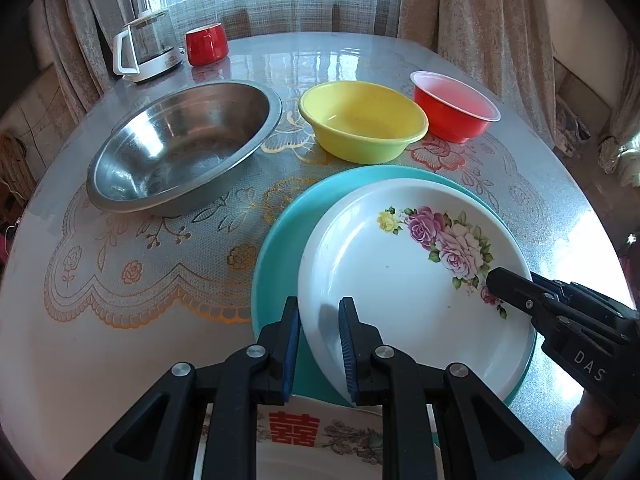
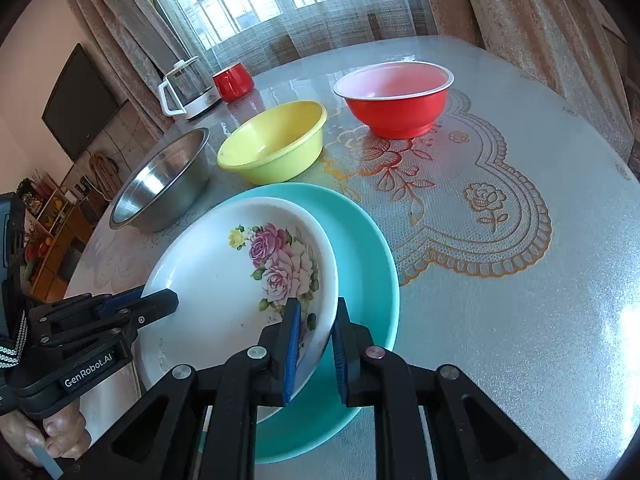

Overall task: Organize plates and bowls
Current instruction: 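Lower the rose plate onto the turquoise plate and open the right tool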

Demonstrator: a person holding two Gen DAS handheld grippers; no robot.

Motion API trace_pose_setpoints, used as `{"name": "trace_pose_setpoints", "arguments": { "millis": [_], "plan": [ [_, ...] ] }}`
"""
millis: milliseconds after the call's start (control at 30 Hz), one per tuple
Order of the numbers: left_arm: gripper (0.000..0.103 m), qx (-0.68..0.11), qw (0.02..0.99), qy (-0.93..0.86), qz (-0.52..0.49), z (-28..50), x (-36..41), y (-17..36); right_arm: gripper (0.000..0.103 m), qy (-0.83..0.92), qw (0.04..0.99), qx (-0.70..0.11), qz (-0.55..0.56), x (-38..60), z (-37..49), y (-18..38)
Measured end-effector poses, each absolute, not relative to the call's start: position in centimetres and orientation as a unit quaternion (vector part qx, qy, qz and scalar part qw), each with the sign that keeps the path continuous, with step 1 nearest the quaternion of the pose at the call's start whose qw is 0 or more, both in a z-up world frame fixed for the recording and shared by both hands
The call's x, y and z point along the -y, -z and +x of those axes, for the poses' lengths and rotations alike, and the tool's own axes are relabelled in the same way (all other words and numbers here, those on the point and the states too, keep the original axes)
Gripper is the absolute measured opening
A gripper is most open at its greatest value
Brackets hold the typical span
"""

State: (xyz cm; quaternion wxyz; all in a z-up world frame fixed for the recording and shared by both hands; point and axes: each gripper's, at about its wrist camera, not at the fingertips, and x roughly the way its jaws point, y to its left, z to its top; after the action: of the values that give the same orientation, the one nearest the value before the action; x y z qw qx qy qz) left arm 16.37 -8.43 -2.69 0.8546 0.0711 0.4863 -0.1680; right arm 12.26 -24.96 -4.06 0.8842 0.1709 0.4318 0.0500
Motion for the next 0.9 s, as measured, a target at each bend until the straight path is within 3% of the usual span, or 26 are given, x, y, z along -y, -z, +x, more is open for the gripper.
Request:
{"name": "trace_pose_setpoints", "arguments": {
  "millis": [500, 900],
  "plan": [
    [0.021, -0.475, 0.866, 0.140, 0.068, 15.7, 8.1, 2.5, 0.017, -0.045, 0.887, -0.433, 0.155, 24.4, 12.1, 4.0],
    [0.021, -0.461, 0.875, 0.135, 0.054, 15.1, 7.5, 2.0, 0.025, -0.037, 0.894, -0.411, 0.178, 25.4, 10.1, 3.4]
  ]
}}
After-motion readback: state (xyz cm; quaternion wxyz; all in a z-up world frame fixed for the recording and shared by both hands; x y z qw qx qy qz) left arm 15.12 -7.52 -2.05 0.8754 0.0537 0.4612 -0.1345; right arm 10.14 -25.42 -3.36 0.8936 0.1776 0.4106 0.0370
